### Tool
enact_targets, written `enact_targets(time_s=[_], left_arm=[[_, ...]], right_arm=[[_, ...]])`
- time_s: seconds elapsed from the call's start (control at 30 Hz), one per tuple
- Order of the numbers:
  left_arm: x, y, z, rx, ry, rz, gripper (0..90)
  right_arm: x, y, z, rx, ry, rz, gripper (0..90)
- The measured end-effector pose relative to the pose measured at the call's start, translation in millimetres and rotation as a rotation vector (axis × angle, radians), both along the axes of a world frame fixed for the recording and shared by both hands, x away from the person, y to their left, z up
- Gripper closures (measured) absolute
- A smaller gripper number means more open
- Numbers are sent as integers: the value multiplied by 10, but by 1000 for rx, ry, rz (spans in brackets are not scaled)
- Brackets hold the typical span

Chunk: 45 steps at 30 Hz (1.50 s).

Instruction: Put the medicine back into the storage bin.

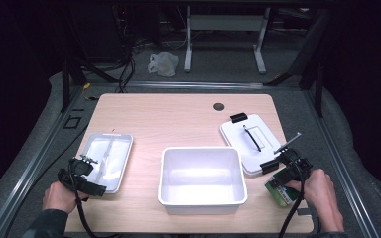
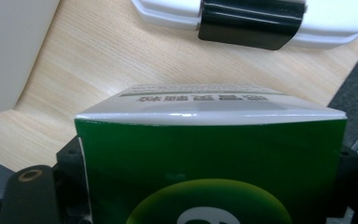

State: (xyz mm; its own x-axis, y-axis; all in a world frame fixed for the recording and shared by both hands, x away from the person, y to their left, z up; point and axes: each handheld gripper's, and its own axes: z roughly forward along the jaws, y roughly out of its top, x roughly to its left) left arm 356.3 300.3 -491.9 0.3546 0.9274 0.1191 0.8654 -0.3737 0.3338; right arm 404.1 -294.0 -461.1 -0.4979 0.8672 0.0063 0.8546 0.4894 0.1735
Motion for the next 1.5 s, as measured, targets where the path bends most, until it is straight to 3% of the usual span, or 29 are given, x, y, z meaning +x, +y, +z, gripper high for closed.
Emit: enact_targets(time_s=[0.57, 0.97, 1.27, 1.5], left_arm=[[-6, -23, -9, -4, -3, -19, 0], [-6, -25, -16, -10, 3, -32, 0], [-4, -33, -24, -9, 7, -32, 0], [-4, -32, -27, -11, 8, -35, 0]], right_arm=[[-17, 61, 431, 42, -46, 94, 167], [63, 187, 812, 21, -58, 210, 167], [114, 281, 961, 7, -60, 275, 167], [139, 417, 1070, -6, -64, 374, 166]])
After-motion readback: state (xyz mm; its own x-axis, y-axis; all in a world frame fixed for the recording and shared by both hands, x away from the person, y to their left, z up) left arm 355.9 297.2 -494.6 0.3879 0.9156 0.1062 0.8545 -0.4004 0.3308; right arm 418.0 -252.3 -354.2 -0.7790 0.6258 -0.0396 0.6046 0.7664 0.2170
